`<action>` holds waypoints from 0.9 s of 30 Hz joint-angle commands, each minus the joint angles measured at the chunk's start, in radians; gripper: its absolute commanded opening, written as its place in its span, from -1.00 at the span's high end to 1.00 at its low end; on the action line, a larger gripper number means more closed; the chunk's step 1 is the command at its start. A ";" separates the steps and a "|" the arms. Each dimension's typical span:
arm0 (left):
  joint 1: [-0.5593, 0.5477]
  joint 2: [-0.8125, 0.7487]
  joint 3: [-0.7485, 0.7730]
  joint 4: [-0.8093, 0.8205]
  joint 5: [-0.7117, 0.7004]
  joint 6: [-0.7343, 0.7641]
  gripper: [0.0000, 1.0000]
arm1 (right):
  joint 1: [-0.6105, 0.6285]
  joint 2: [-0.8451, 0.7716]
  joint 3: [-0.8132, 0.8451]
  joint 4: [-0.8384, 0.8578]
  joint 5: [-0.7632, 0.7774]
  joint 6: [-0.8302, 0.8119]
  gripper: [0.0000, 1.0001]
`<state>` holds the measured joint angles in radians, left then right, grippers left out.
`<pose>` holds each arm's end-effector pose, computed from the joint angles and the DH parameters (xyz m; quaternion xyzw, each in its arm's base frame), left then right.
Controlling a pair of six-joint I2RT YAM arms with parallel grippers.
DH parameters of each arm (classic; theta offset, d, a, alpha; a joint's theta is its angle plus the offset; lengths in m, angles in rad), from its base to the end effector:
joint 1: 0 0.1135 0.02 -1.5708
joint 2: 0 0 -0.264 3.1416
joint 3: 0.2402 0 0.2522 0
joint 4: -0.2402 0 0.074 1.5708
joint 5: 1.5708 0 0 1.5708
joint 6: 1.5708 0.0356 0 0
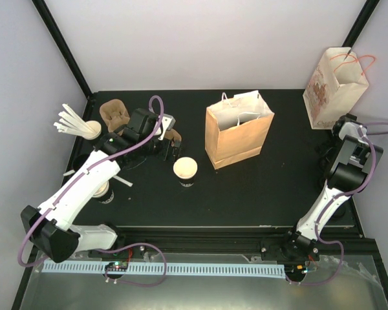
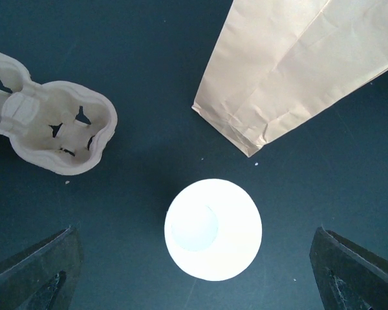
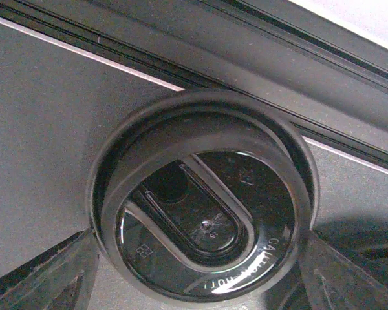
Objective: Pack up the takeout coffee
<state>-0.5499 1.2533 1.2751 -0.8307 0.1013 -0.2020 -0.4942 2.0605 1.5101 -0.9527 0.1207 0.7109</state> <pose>0.2170 -0.1372 0.3505 0.1790 0.9099 -0.1801 0.3281 0.3428 -0.1896 0.1604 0.5671 0.8208 -0.0563 0.0401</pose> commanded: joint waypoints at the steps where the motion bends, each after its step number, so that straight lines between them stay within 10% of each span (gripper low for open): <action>1: 0.006 0.016 0.048 -0.010 -0.012 0.016 -0.98 | -0.009 0.019 0.015 0.017 0.007 -0.006 -0.69; 27: 0.009 0.021 0.054 -0.021 0.000 0.013 -0.97 | 0.097 -0.110 0.011 -0.035 0.008 -0.048 -0.51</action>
<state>-0.5488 1.2720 1.2900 -0.8383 0.0978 -0.2001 -0.4534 2.0270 1.5078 -0.9661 0.1169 0.6807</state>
